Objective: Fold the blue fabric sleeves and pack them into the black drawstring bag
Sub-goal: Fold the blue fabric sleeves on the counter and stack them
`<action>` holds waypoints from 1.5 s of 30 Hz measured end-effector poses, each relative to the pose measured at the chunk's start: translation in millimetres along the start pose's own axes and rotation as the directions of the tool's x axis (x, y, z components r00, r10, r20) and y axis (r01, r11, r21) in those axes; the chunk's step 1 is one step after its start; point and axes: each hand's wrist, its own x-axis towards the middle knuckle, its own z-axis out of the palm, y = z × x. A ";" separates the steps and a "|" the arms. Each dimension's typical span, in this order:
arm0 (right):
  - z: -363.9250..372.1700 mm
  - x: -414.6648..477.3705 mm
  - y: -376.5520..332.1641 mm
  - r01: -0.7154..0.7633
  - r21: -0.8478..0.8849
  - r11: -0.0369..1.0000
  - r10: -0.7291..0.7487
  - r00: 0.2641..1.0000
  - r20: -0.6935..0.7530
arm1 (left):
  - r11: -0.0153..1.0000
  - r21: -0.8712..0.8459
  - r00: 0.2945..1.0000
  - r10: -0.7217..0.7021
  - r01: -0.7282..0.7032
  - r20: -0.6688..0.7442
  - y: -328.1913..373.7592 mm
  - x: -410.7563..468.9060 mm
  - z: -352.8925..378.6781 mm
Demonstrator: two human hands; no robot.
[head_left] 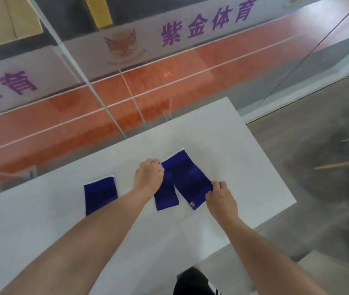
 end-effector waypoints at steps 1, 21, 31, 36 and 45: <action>1.0 5.2 1.7 -0.011 0.001 1.000 0.011 1.000 -0.007 | 1.000 0.011 1.000 -0.003 0.003 0.004 2.3 5.2 5.0; -57.6 27.0 -30.1 -0.156 0.215 0.964 0.128 0.982 0.140 | 0.961 -0.275 1.000 -0.016 0.008 -0.024 12.0 33.8 -42.4; 21.1 -34.0 -164.4 0.014 0.200 0.980 -0.086 0.932 0.351 | 0.954 -0.240 0.980 -0.195 0.179 -0.046 -158.4 -26.0 -116.4; 78.0 -63.7 -190.8 0.046 0.083 0.995 -0.078 0.902 0.425 | 0.952 -0.216 0.973 -0.228 0.215 -0.037 -221.2 -45.7 -114.1; 130.2 -104.4 -205.2 -0.018 0.080 0.997 -0.020 0.897 0.442 | 0.972 -0.202 0.993 -0.120 0.121 0.020 -255.2 -45.2 -95.6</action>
